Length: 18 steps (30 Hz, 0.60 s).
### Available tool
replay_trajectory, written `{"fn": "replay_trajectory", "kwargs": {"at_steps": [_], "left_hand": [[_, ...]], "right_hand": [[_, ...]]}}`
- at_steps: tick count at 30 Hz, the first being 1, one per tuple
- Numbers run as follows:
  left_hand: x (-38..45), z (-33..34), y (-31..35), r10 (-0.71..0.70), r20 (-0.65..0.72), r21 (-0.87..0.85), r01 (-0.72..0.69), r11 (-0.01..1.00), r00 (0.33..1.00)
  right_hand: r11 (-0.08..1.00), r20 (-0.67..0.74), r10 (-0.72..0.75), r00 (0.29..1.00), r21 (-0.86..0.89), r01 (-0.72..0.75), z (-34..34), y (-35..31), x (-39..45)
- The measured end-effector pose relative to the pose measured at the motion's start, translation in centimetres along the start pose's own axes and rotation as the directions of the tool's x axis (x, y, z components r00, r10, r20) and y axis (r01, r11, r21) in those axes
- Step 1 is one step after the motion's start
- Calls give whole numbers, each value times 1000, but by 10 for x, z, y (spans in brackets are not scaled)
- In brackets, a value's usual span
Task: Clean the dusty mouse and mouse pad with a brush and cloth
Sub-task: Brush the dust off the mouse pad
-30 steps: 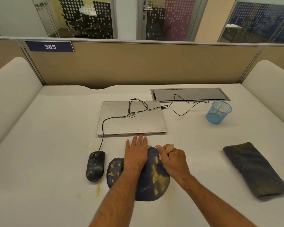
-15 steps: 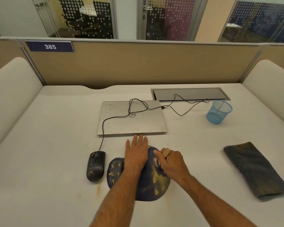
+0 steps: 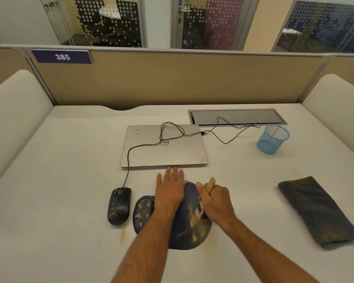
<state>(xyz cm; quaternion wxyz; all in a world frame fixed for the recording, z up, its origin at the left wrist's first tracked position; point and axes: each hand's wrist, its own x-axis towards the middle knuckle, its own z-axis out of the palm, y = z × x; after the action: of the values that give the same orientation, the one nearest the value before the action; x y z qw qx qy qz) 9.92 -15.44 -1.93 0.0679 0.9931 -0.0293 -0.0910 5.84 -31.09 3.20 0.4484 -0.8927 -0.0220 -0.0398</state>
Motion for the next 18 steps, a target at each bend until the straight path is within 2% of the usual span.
{"fn": "replay_trajectory", "kwargs": {"at_steps": [2, 3, 5, 8, 11, 14, 16, 18], "left_hand": [[0, 0, 0, 2, 1, -4, -2, 1000, 1000], [0, 0, 0, 4, 2, -4, -4, 1000, 1000], [-1, 0, 0, 6, 4, 2, -6, 1000, 1000], [-1, 0, 0, 3, 6, 15, -3, 1000, 1000], [-1, -2, 1, 3, -1, 17, -3, 1000, 1000], [-1, -2, 1, 4, -6, -7, -4, 1000, 1000], [-2, -1, 1, 6, -2, -1, -6, 1000, 1000], [-2, -1, 1, 3, -1, 7, -3, 1000, 1000]], "right_hand": [[998, -75, -67, 995, 13, 68, 0, -1, 0], [995, -59, -96, 994, -23, 95, -1, -2, 0], [987, 51, -100, 994, -121, 105, 0, -1, 0], [987, 161, 2, 987, -162, 24, 2, 3, -3], [1000, 72, -1, 997, -25, 2, 0, 2, -4], [997, -46, -71, 996, 27, 72, -1, 1, -4], [995, 12, -93, 996, -32, 94, 1, 1, -5], [992, 99, -52, 994, -105, 63, 4, 4, -7]]}}
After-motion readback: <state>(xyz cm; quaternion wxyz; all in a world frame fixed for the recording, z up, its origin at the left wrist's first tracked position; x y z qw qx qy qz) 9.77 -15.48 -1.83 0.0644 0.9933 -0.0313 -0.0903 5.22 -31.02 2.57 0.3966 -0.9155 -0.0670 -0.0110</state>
